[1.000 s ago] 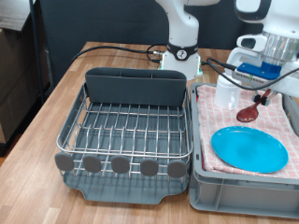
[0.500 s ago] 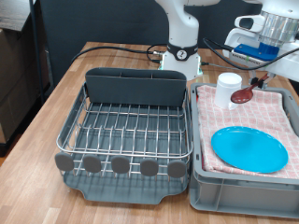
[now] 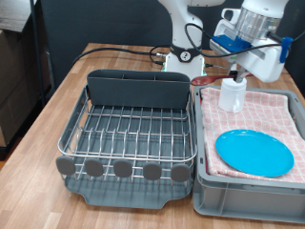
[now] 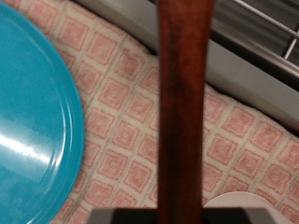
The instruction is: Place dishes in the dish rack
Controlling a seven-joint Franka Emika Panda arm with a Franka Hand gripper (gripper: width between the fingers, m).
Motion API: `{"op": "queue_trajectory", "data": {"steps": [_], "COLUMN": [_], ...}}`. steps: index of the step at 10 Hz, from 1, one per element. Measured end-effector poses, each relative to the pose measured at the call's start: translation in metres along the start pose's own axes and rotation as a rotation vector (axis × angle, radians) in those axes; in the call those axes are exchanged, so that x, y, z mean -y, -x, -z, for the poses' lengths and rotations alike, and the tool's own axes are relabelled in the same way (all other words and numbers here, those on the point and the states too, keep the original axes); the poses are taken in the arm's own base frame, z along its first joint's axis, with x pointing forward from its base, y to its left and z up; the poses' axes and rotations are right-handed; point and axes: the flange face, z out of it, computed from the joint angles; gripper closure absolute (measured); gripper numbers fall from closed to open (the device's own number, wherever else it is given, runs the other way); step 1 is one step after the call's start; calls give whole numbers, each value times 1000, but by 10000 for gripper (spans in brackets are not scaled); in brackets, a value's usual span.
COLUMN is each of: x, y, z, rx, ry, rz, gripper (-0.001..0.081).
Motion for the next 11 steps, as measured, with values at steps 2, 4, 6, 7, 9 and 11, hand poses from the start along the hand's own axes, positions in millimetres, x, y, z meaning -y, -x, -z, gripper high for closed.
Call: {"op": "queue_trajectory", "data": {"steps": [2, 4, 6, 7, 9, 11], "x": [-6, -14, -19, -22, -30, -39], "y": [-25, -34, -43, -51, -73, -99], "z": [3, 4, -2, -4, -6, -6], "rx": [32, 51, -16, -40, -55, -41], "ry": [-14, -33, 48, 73, 88, 93], "rz": [-80, -97, -213, -278, -368, -421], "gripper": [726, 726, 726, 726, 726, 726]}}
